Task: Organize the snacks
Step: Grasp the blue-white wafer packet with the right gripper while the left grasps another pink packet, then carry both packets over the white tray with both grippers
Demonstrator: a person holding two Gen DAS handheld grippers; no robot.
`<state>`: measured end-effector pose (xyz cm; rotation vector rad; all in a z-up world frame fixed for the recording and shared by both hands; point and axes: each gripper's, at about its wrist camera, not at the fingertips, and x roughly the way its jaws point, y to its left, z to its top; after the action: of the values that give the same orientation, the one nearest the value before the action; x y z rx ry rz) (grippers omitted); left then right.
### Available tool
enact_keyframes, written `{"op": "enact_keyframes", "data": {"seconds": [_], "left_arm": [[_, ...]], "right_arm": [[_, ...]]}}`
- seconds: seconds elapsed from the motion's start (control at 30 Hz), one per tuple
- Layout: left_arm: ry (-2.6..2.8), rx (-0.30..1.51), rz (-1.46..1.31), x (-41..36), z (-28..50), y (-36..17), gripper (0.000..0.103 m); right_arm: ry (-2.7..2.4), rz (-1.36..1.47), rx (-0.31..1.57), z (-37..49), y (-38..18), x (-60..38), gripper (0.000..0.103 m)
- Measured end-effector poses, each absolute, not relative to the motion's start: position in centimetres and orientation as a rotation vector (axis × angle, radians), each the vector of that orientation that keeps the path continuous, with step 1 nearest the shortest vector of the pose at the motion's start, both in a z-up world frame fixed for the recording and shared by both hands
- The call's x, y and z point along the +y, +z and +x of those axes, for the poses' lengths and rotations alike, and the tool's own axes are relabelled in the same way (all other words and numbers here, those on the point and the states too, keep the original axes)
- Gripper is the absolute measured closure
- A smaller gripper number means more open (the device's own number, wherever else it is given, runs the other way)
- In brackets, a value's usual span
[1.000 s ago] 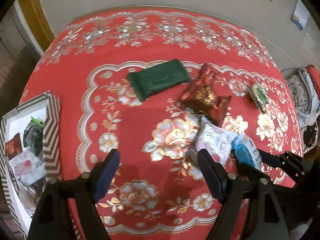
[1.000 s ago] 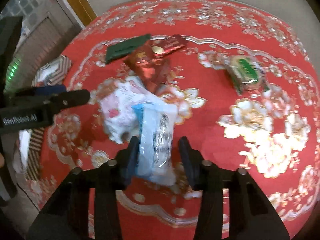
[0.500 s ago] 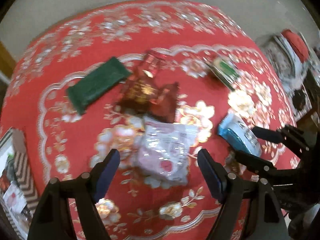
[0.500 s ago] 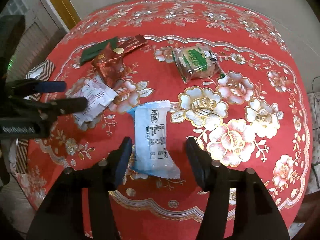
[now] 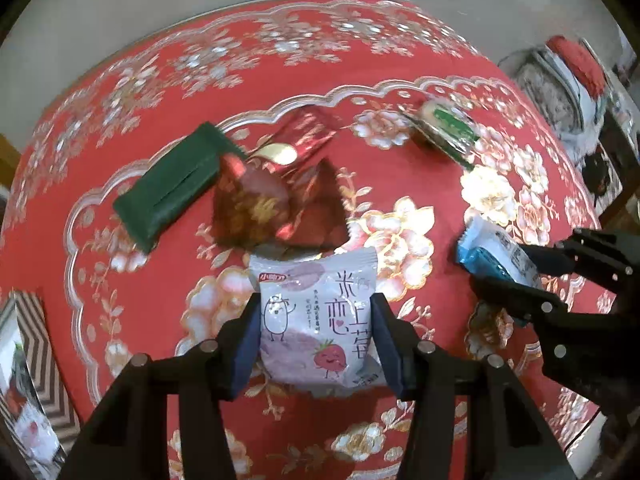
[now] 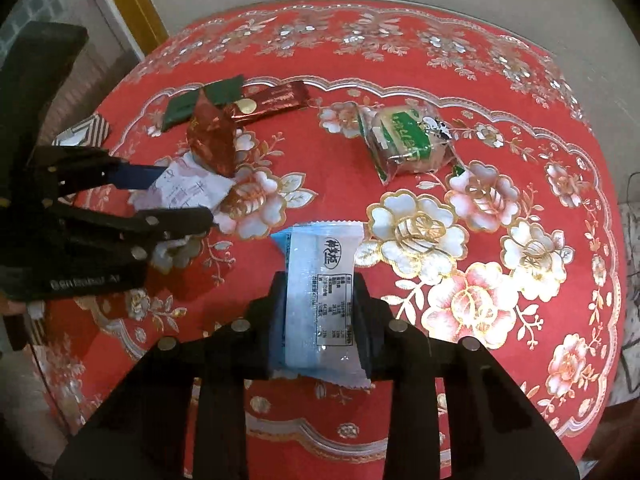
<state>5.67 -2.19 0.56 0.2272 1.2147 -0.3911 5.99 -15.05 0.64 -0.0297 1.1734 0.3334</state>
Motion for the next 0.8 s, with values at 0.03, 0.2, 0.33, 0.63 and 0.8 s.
{"op": "enact_keyframes", "data": {"seconds": [0.03,0.2,0.33,0.63,0.8], "left_arm": [[-0.381,1.204,0.210,-1.7,5.5,0.9,0.048],[-0.329,1.171,0.166,0.2,4.3,2.3,0.048],[-0.270,1.147,0.148,1.8,3.7,3.1,0.048],[-0.149,1.109,0.115,5.9,1.5,4.5,0.048],[-0.081,1.091,0.082,8.8,0.2,5.3,0.048]], "right_arm": [[0.335,-0.029,1.172,5.8,0.7,-15.1,0.074],[0.368,-0.018,1.154,5.4,1.8,-14.5,0.074],[0.410,-0.033,1.147,5.4,2.4,-13.1,0.074],[0.517,-0.097,1.133,5.1,3.4,-8.6,0.074],[0.592,-0.132,1.119,4.6,3.9,-5.6,0.074]]}}
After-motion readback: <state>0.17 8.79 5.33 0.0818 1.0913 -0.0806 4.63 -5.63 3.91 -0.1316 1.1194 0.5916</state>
